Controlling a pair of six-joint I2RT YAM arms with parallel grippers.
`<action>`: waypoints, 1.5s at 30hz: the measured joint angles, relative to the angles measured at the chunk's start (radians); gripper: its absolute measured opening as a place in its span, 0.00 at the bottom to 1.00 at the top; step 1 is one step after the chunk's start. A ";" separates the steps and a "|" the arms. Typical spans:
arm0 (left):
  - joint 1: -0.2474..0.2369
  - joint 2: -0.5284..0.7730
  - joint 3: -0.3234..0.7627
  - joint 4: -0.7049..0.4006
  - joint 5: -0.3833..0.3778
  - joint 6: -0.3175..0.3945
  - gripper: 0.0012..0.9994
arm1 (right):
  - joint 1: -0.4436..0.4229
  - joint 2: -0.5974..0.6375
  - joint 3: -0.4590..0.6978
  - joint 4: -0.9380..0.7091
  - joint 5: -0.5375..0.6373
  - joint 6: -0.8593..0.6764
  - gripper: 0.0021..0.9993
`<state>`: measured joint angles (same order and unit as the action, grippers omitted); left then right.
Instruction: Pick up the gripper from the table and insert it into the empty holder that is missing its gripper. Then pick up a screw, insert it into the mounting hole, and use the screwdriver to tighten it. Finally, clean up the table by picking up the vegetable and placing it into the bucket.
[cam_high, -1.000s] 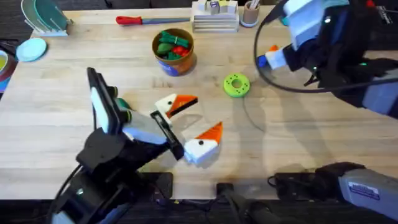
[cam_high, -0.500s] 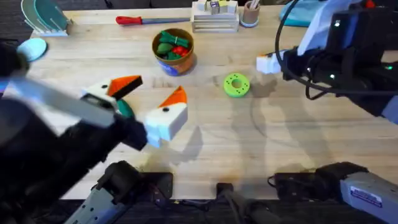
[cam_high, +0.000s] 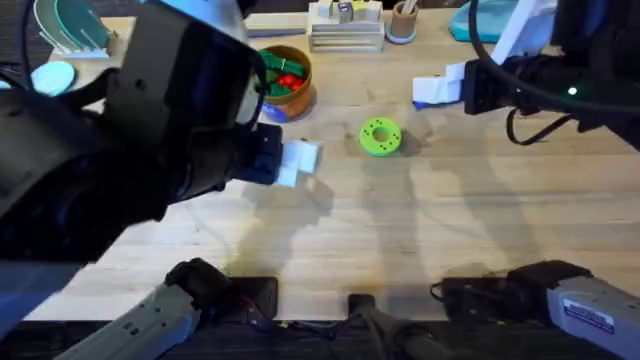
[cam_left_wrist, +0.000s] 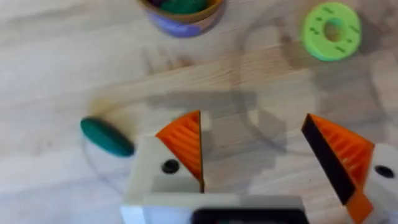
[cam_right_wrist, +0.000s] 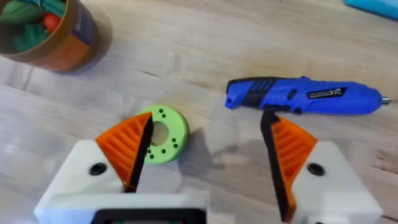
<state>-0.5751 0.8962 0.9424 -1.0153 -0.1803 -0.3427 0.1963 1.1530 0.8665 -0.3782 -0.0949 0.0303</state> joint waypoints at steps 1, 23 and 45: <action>0.019 0.011 0.000 -0.015 -0.013 -0.045 0.99 | 0.000 0.000 0.000 -0.004 0.000 0.000 0.99; 0.855 0.513 0.001 -0.014 0.084 -0.313 0.99 | 0.000 0.000 0.000 -0.004 -0.004 0.000 0.99; 0.849 0.643 0.017 0.027 0.152 -0.320 0.02 | 0.000 0.000 0.000 -0.001 -0.004 0.000 0.99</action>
<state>0.2739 1.5392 0.9592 -0.9880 -0.0283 -0.6631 0.1963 1.1530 0.8669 -0.3794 -0.0986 0.0304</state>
